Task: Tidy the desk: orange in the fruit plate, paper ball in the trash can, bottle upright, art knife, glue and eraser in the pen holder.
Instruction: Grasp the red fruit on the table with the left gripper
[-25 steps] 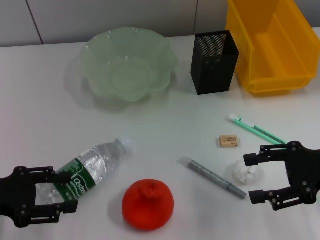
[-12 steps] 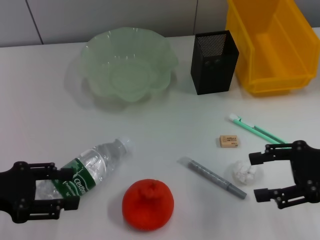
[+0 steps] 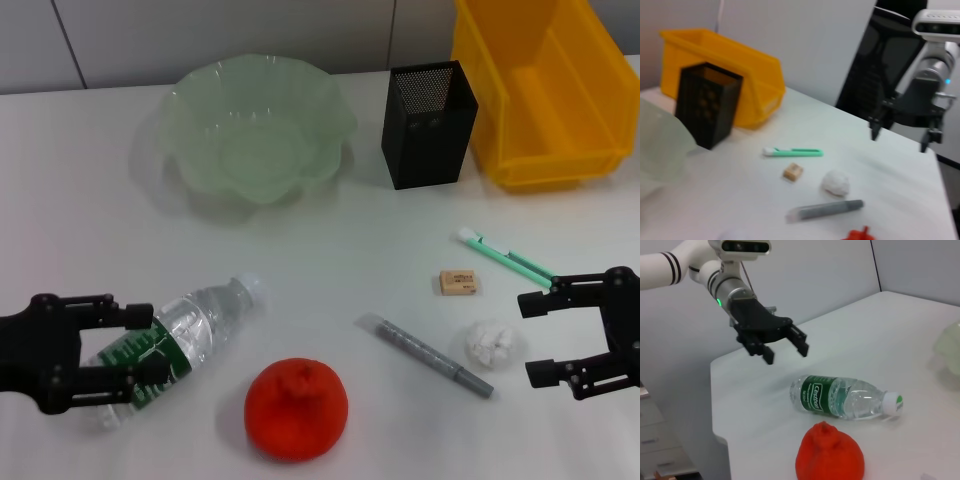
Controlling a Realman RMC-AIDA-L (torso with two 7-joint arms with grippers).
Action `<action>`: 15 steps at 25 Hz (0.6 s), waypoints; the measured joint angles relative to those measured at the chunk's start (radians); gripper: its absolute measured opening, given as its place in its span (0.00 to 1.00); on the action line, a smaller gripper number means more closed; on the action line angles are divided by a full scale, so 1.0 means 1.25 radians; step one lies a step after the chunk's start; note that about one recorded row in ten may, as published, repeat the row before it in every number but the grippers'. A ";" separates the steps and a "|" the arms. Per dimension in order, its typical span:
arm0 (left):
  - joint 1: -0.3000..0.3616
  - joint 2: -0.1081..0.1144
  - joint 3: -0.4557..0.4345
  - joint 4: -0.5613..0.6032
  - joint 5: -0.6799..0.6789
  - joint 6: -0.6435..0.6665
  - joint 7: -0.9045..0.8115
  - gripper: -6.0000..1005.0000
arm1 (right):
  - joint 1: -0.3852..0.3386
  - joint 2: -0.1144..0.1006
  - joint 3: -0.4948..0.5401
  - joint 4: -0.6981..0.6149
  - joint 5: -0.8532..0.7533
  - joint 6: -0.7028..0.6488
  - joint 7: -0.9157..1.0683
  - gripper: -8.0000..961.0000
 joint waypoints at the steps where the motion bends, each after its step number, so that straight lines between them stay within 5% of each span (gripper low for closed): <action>1: 0.001 0.000 0.009 -0.009 -0.003 -0.016 0.010 0.64 | 0.000 0.000 0.000 0.002 0.000 0.000 0.000 0.85; 15: 0.055 0.000 0.303 -0.013 -0.138 -0.160 0.108 0.63 | 0.007 -0.002 0.007 0.005 0.002 0.016 0.043 0.85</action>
